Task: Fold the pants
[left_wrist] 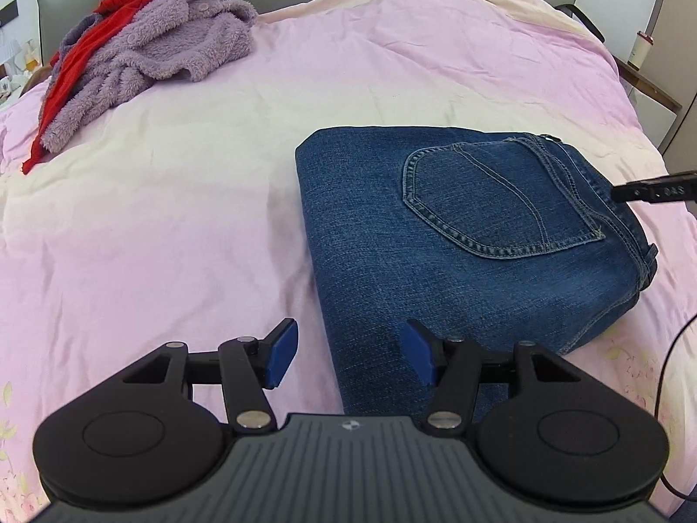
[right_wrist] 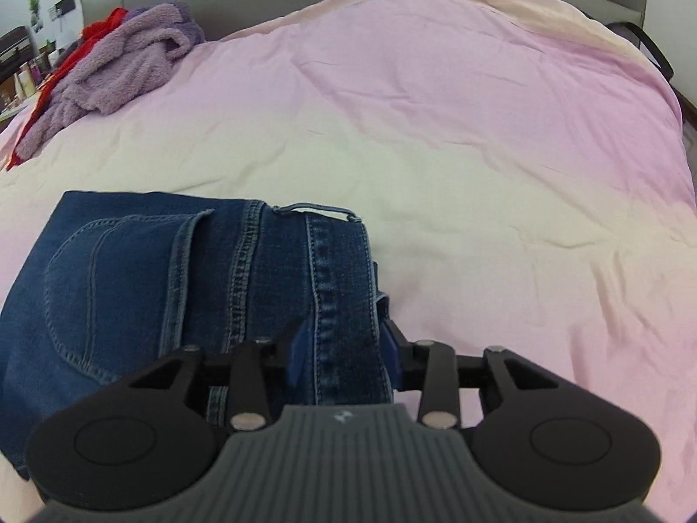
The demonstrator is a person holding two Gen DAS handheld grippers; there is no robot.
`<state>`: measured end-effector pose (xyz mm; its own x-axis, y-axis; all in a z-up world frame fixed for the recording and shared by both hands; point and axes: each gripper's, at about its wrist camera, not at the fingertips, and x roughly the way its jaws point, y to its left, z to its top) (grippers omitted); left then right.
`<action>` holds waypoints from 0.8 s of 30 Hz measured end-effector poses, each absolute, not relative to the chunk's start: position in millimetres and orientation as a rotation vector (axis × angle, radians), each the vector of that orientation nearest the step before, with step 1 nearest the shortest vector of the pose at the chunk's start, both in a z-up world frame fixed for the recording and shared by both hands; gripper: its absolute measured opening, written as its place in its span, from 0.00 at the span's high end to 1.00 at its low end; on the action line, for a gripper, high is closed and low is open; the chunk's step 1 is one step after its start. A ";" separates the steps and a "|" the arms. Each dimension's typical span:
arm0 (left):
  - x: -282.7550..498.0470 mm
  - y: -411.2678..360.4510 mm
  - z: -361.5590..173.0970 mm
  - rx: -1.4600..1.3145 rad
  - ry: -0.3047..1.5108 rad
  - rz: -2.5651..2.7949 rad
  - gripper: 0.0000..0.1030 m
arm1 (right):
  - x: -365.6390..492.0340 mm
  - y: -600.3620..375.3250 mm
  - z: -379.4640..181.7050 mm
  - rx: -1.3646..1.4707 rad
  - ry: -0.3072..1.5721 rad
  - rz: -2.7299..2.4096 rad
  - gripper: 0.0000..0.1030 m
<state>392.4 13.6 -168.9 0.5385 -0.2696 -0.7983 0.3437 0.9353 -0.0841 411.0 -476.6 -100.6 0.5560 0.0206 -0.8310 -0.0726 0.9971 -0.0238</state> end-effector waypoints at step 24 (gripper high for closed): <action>332.5 4.3 -213.8 0.350 0.873 -0.459 0.33 | 307.5 -459.3 -130.0 -0.044 1.034 0.174 0.48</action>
<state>332.5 4.3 -213.8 0.5562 -0.2406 -0.7954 0.5191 0.8480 0.1065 307.5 -459.3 -130.0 0.4990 0.1231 -0.8578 -0.1642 0.9854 0.0460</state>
